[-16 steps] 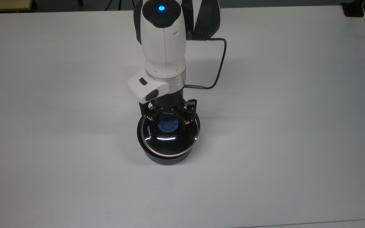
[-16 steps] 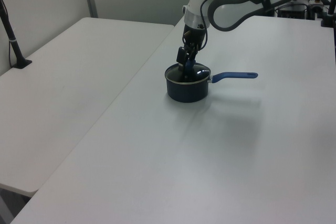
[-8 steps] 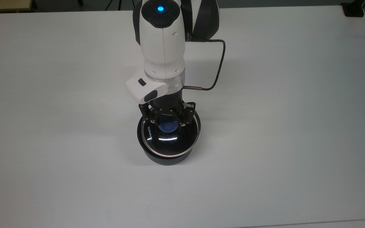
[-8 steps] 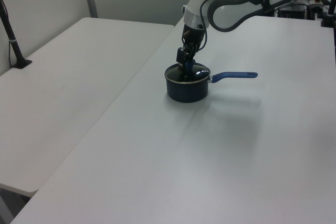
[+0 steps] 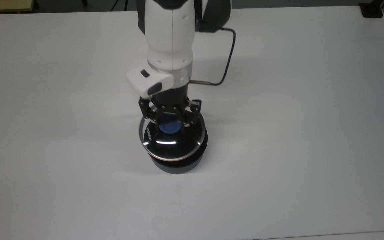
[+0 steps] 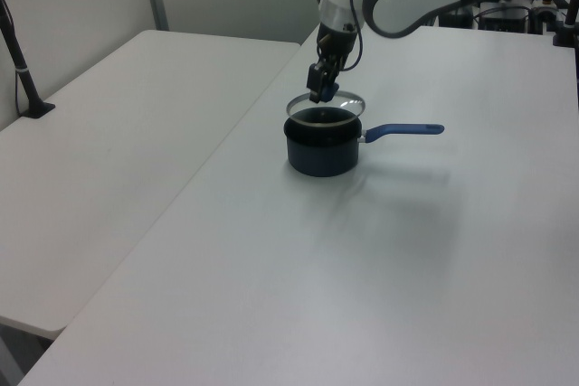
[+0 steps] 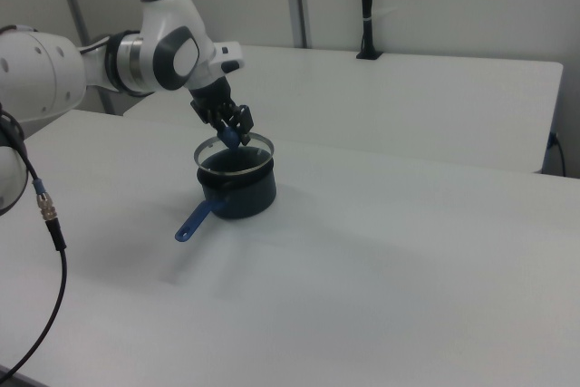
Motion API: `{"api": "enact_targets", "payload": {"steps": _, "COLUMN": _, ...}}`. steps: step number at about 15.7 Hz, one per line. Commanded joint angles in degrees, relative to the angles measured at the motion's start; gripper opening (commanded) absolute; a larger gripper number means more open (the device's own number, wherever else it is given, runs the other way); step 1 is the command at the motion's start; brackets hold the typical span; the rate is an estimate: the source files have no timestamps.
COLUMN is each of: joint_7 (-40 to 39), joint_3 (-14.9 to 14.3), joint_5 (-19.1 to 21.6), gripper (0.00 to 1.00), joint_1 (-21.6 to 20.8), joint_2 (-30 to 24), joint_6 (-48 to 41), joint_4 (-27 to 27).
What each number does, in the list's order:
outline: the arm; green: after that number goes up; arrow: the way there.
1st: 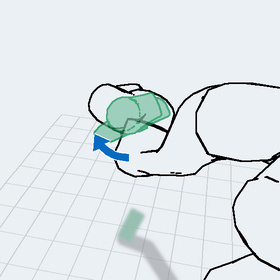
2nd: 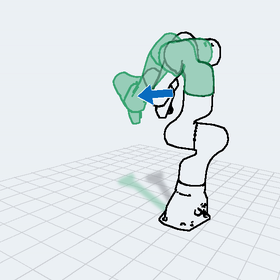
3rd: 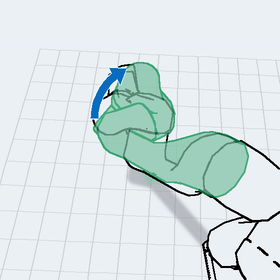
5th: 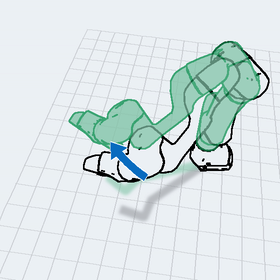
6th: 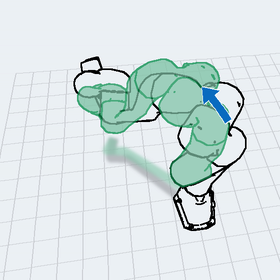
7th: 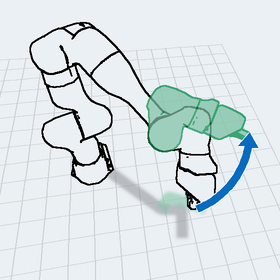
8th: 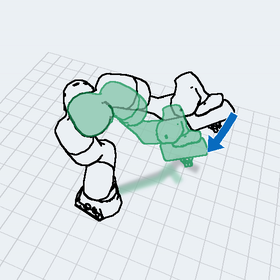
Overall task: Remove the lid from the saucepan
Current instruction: 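Lift the glass lid up off the saucepan rim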
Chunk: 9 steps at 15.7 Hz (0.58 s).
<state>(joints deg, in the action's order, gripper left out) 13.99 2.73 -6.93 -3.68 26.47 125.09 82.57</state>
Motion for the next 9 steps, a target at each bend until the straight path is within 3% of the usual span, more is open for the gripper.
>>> {"api": "enact_targets", "payload": {"steps": 1, "joint_7": -5.89, "joint_3": -0.19, "joint_5": -0.80, "gripper": 0.57, "joint_1": 3.41, "joint_2": -7.73, "joint_6": -3.27, "joint_4": 6.35}}
{"api": "enact_targets", "payload": {"steps": 5, "joint_7": -15.63, "joint_3": 1.48, "joint_5": -0.63, "gripper": 0.57, "joint_1": 11.83, "joint_2": -15.90, "joint_6": -2.05, "joint_4": 17.50}}
{"api": "enact_targets", "payload": {"steps": 9, "joint_7": -23.12, "joint_3": 5.17, "joint_5": -0.80, "gripper": 0.57, "joint_1": 21.77, "joint_2": -23.64, "joint_6": 8.21, "joint_4": 33.14}}
